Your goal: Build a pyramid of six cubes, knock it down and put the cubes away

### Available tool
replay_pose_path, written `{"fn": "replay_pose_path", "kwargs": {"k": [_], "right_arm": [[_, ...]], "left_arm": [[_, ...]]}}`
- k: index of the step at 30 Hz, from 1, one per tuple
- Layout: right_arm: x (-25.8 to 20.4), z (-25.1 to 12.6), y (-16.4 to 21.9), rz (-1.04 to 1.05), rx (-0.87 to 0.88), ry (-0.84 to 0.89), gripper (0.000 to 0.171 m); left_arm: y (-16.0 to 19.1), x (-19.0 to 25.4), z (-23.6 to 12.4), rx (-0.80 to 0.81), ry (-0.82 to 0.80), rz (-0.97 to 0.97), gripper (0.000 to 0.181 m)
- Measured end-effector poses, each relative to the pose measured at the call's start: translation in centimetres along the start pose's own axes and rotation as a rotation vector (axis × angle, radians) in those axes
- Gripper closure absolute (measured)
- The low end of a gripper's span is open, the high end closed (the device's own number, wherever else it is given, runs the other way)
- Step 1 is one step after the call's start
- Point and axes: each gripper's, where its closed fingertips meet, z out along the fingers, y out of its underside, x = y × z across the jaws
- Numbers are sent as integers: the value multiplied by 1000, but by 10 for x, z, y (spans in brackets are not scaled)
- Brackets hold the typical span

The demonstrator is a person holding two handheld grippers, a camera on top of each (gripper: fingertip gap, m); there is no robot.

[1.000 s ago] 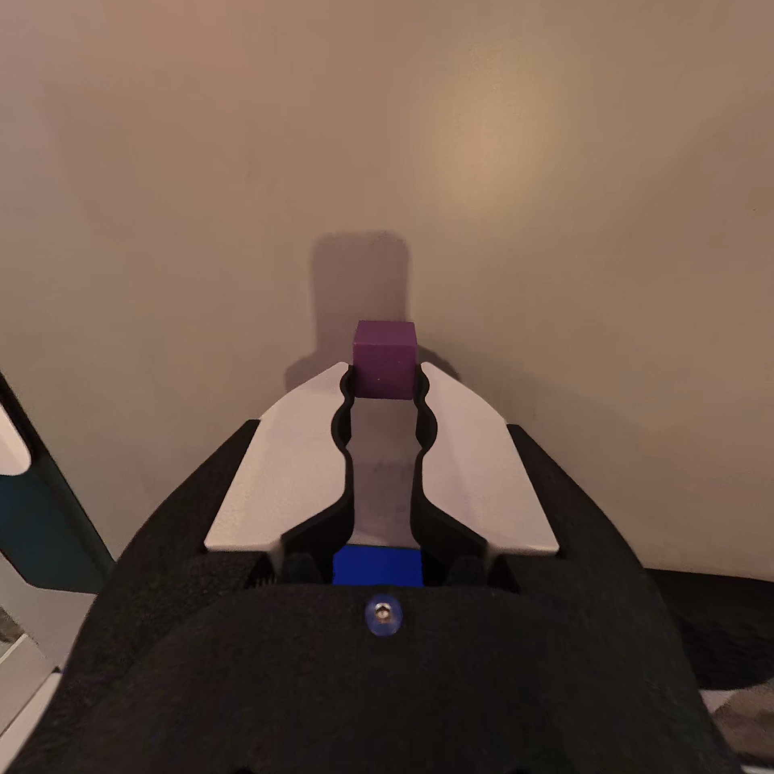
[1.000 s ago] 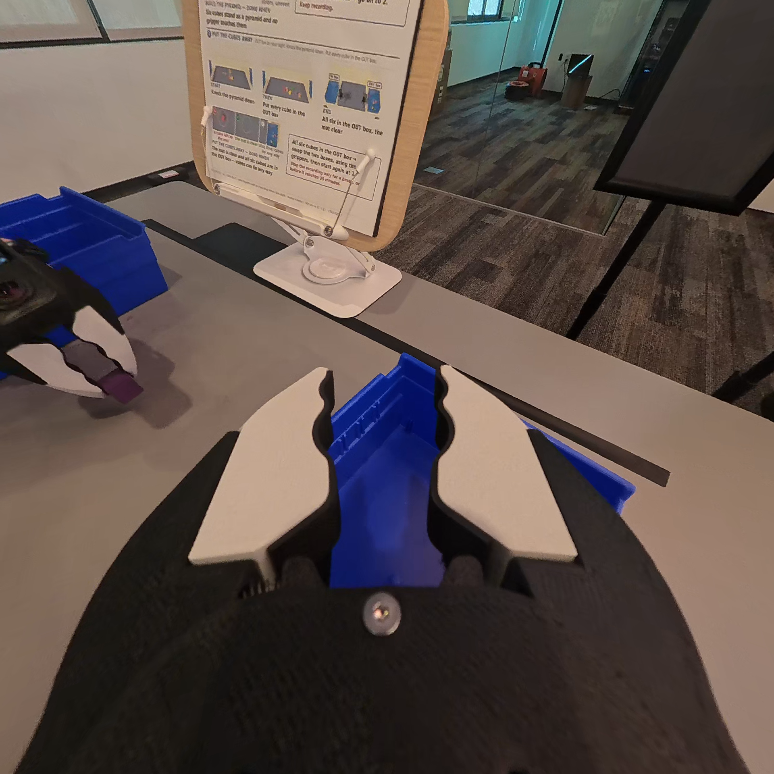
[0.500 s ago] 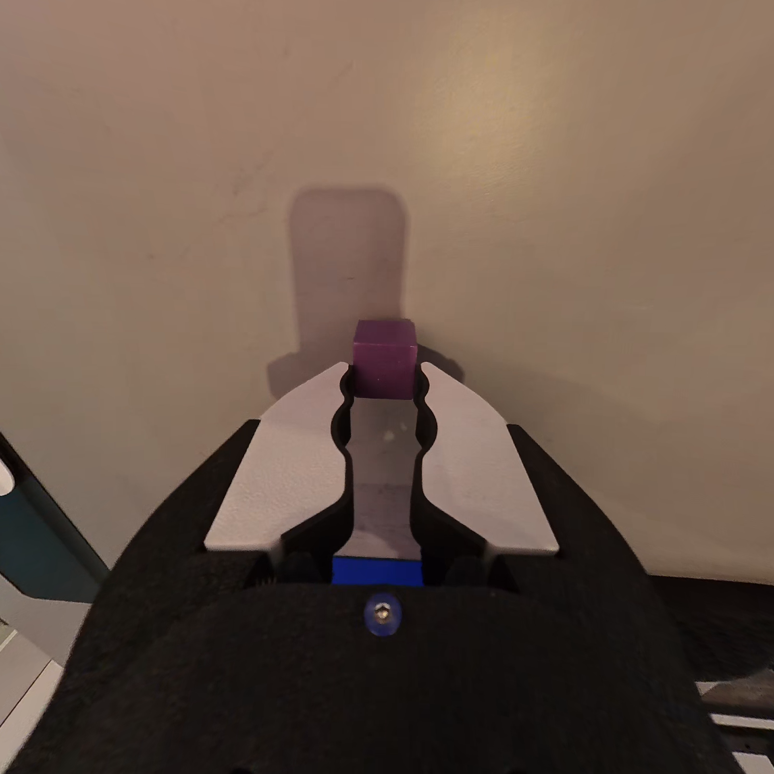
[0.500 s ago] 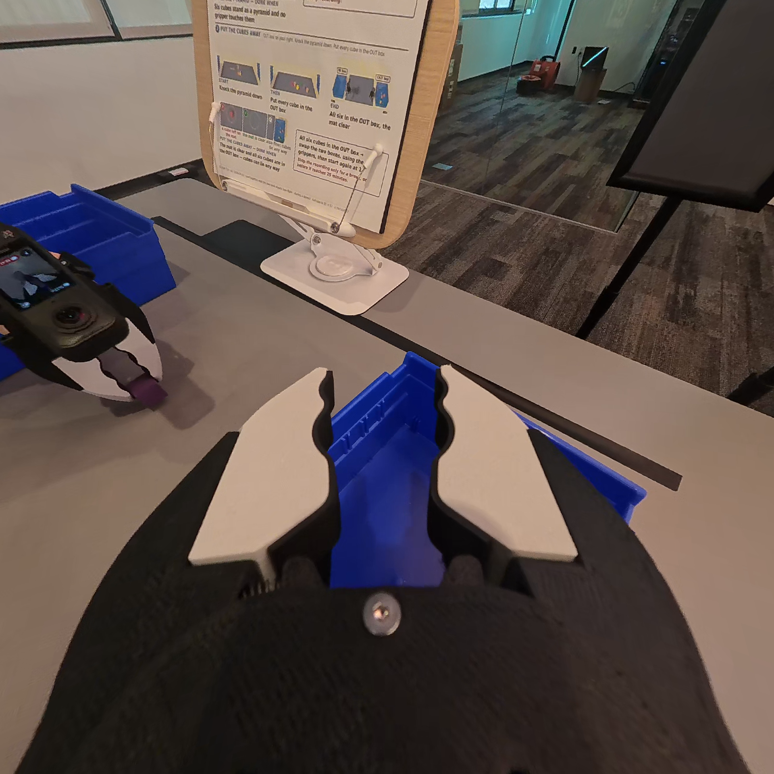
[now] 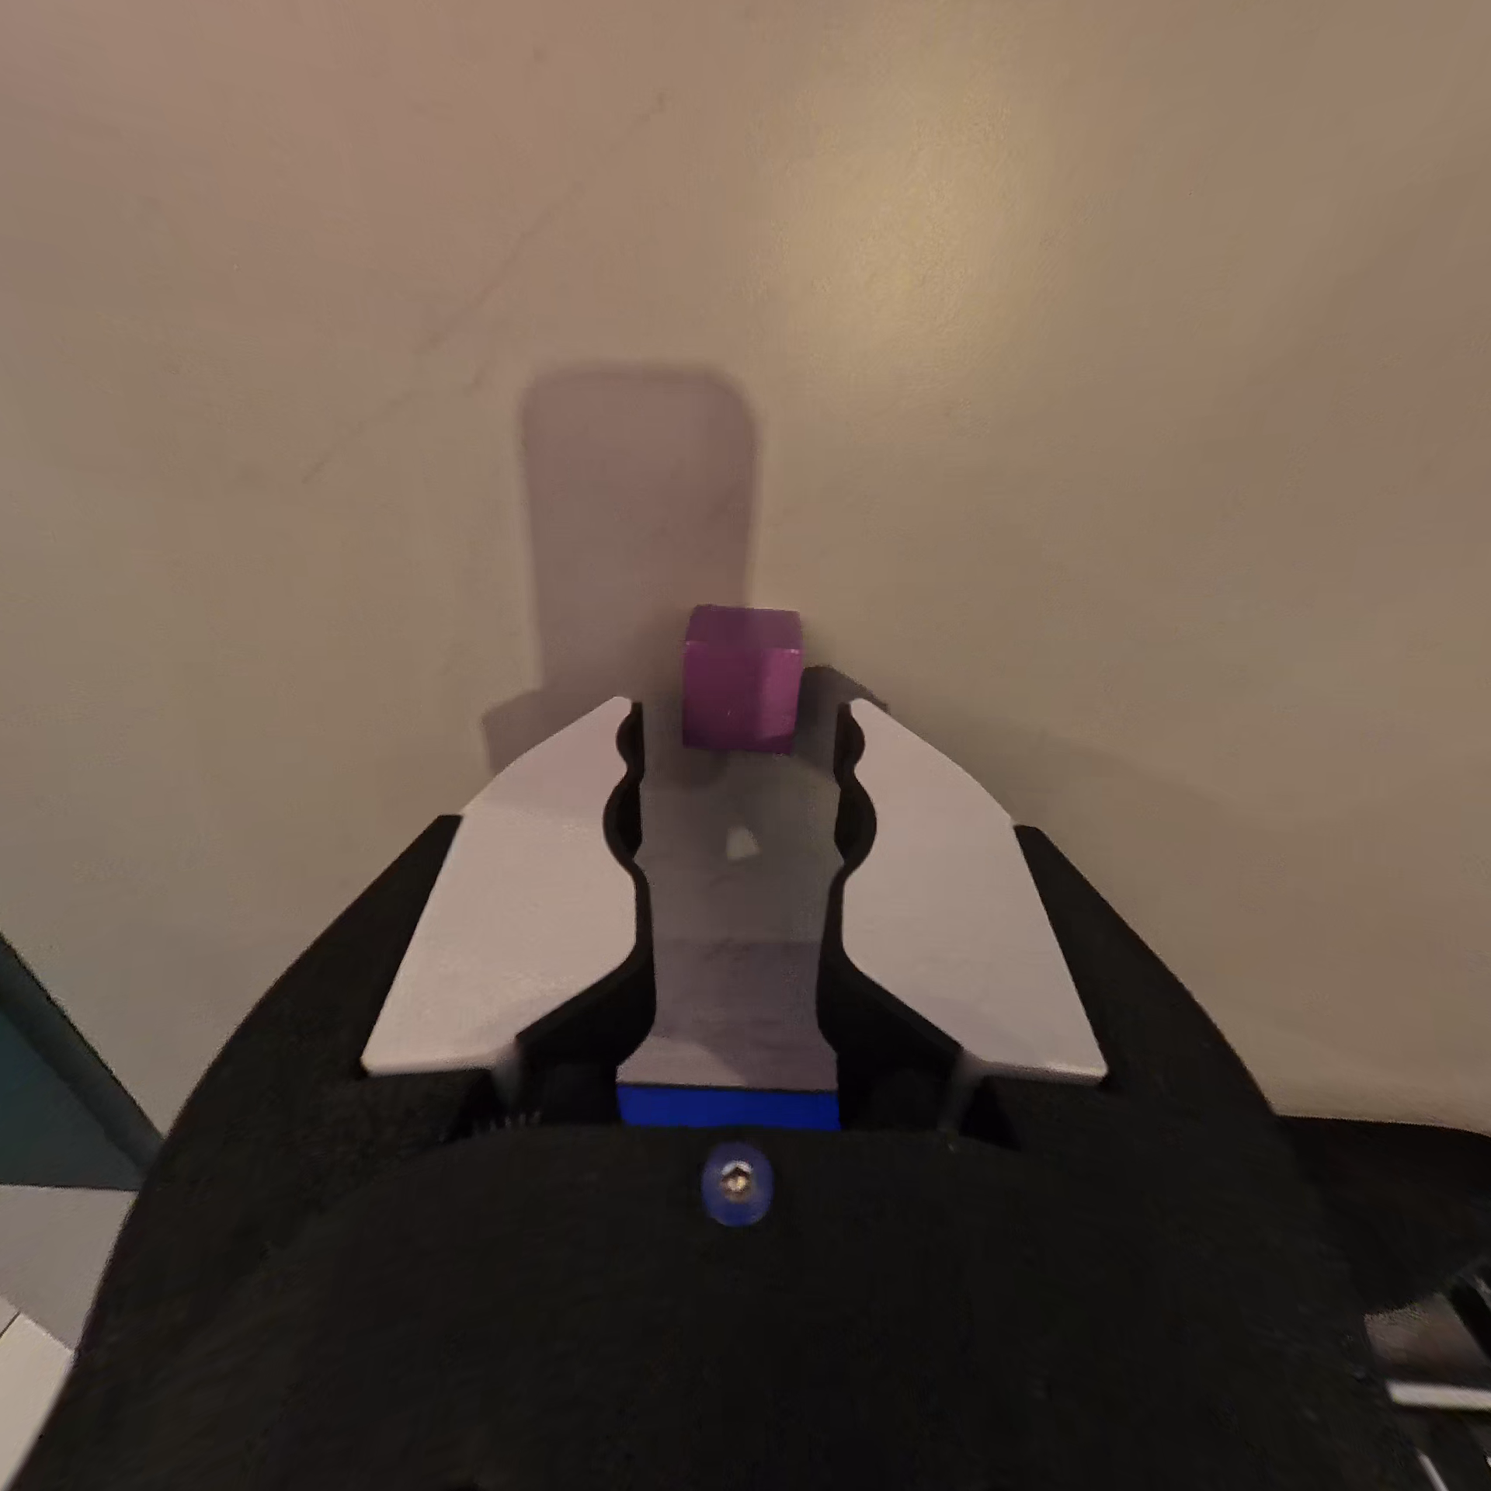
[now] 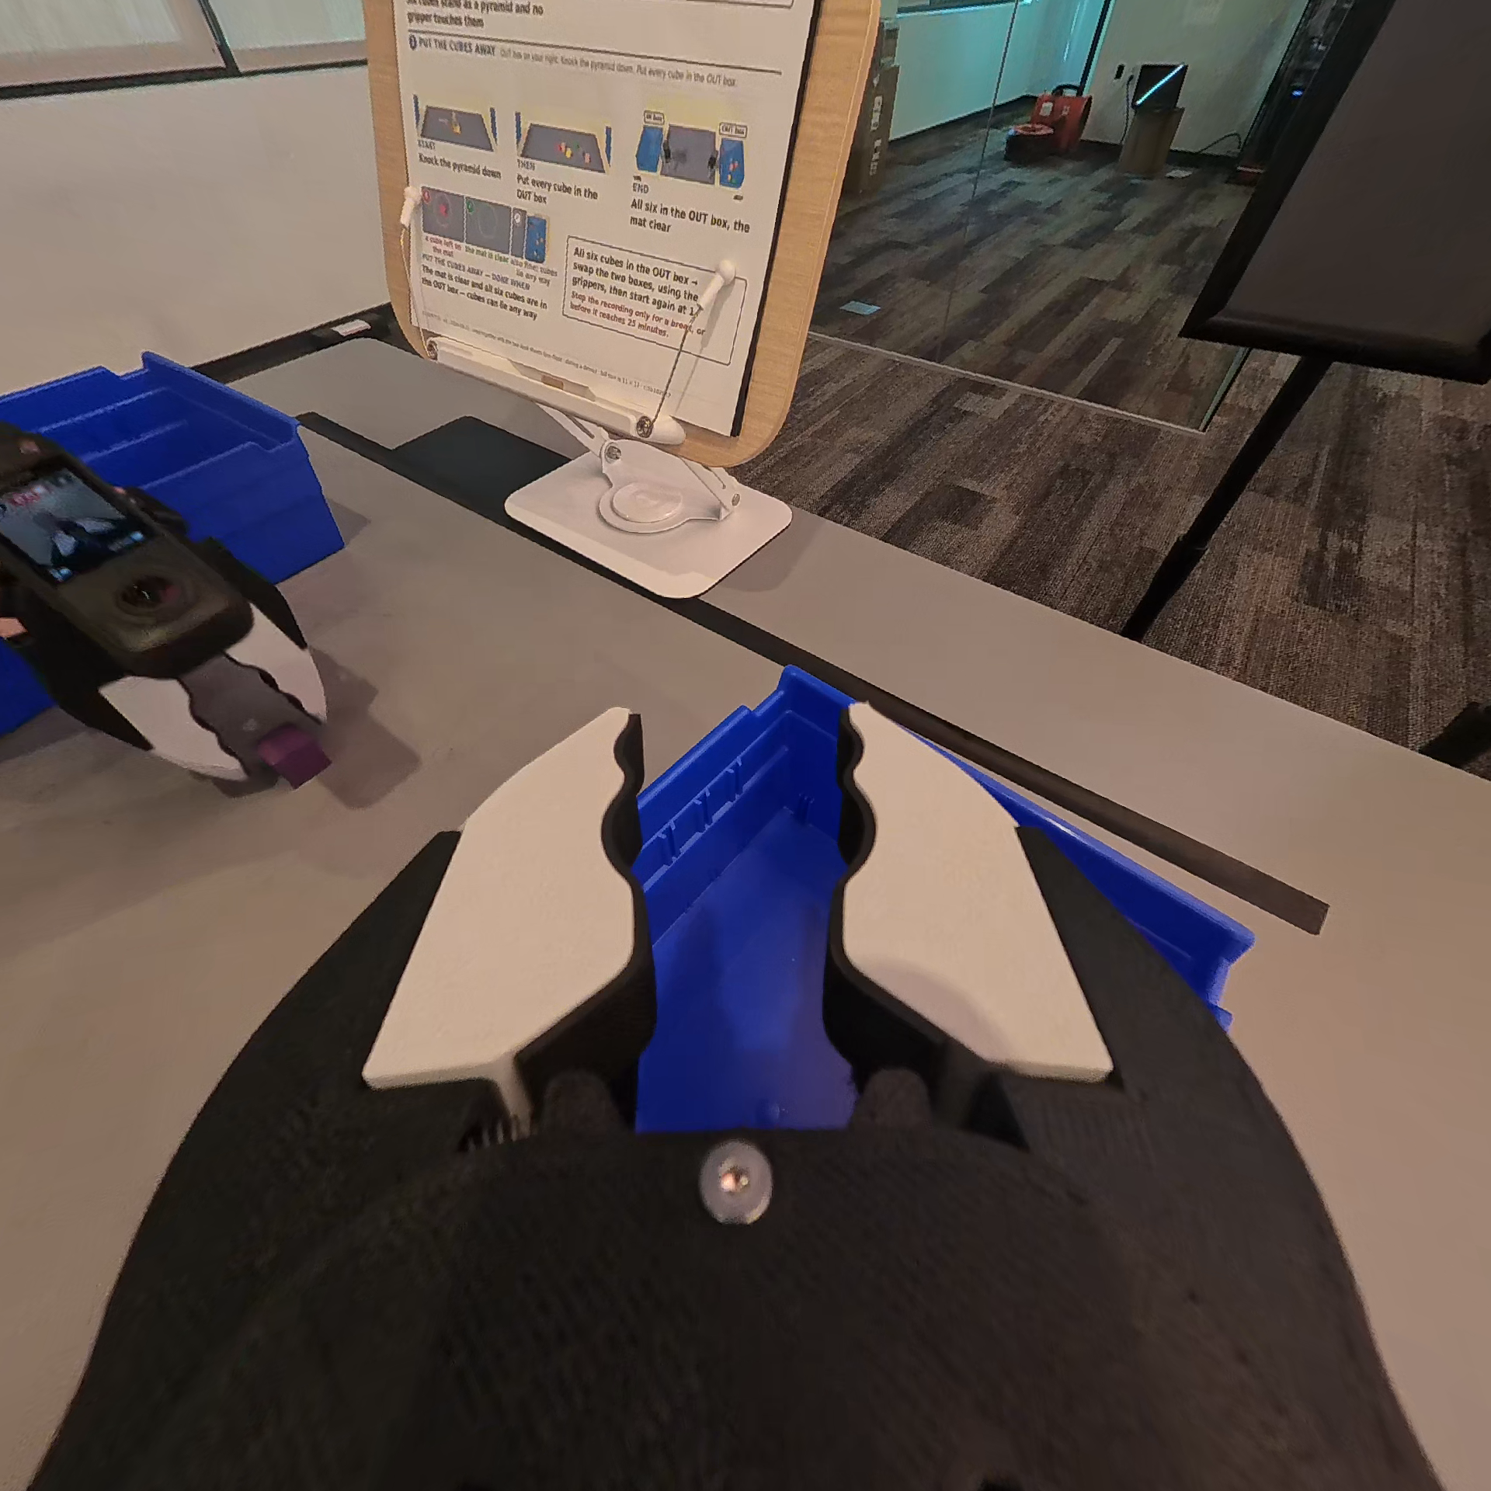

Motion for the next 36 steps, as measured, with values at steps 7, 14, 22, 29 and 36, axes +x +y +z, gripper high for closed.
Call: {"fn": "replay_pose_path", "kwargs": {"k": [7, 14, 22, 29, 36], "right_arm": [[1, -2, 0, 8, 8, -1, 124], [3, -7, -4, 16, 32, -3, 124], [4, -8, -3, 27, 33, -2, 124], [11, -9, 2, 44, 26, 13, 124], [14, -7, 6, 50, 12, 15, 124]], "left_arm": [[11, -28, -98, 330, -211, -105, 128], [154, -77, -178, 448, -478, -509, 129], [263, -33, -72, 128, -254, -513, 129], [289, -24, -34, -1, -219, -474, 133], [288, -30, -25, -10, -216, -481, 139]]}}
